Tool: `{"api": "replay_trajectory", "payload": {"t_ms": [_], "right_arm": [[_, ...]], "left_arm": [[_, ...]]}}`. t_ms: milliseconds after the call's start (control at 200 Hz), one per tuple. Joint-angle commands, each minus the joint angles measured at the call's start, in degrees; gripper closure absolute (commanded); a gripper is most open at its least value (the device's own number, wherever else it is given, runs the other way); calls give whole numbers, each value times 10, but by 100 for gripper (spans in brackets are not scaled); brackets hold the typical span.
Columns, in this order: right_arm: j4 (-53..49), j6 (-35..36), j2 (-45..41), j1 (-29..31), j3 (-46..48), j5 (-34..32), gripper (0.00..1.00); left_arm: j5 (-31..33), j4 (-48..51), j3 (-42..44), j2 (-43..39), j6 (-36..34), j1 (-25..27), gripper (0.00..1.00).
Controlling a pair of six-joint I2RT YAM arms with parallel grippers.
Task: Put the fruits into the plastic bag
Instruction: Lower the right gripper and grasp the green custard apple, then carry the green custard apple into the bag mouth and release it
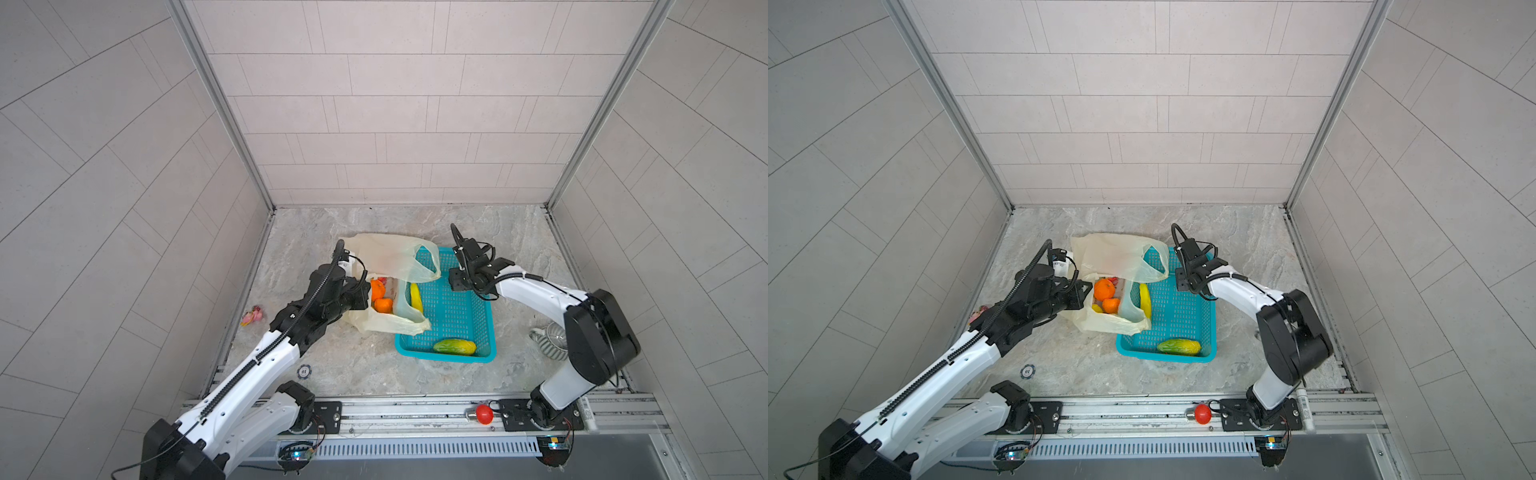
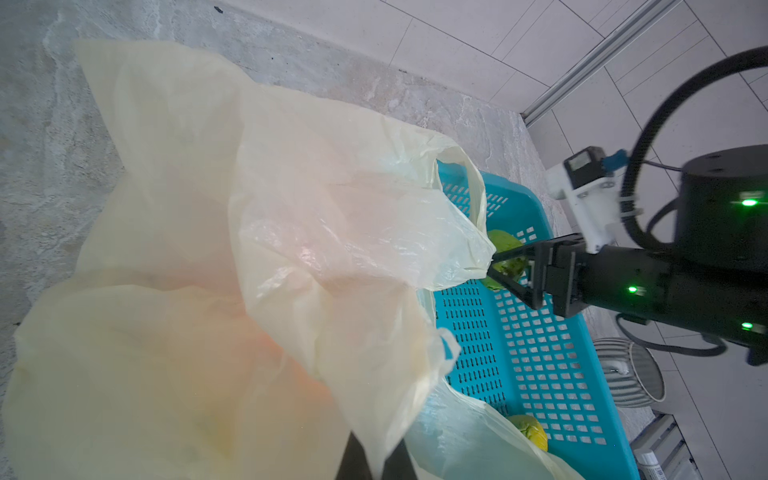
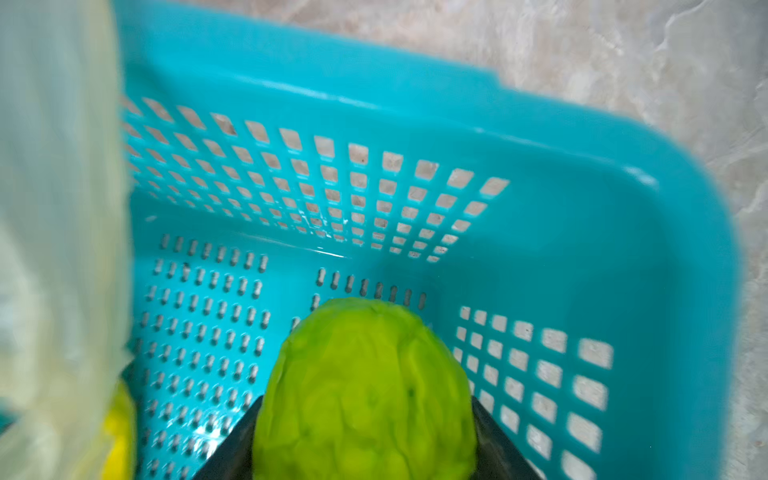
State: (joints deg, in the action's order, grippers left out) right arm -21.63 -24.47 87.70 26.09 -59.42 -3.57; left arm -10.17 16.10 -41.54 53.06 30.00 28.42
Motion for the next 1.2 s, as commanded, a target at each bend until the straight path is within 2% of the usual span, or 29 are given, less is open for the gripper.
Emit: {"api": "replay_trajectory", "payload": {"t_ms": [0, 125, 210, 405, 495, 826, 946, 1126, 1196], "right_arm": [[60, 14, -84, 6, 23, 75, 51], [164, 16, -138, 29, 61, 221, 50], [200, -5, -130, 59, 55, 296, 49], [247, -24, -41, 149, 10, 355, 49], [247, -25, 6, 165, -24, 355, 49], [270, -78, 179, 166, -177, 346, 47], [247, -84, 227, 171, -230, 332, 45], [213, -76, 284, 189, -276, 318, 40], [202, -79, 296, 193, -286, 336, 34]], "left_arm": [[5, -12, -3, 2, -3, 1, 100], [5, -16, 0, 5, 0, 1, 100], [4, -23, 5, 4, 2, 2, 100], [3, -26, 7, -7, 4, 1, 100], [-3, -24, 3, -15, 2, 2, 100], [5, -10, -2, -37, -3, 3, 100], [4, -15, 0, -36, 2, 3, 100], [4, -24, -1, -27, -1, 3, 100], [5, -26, -2, -25, -4, 3, 100]]}}
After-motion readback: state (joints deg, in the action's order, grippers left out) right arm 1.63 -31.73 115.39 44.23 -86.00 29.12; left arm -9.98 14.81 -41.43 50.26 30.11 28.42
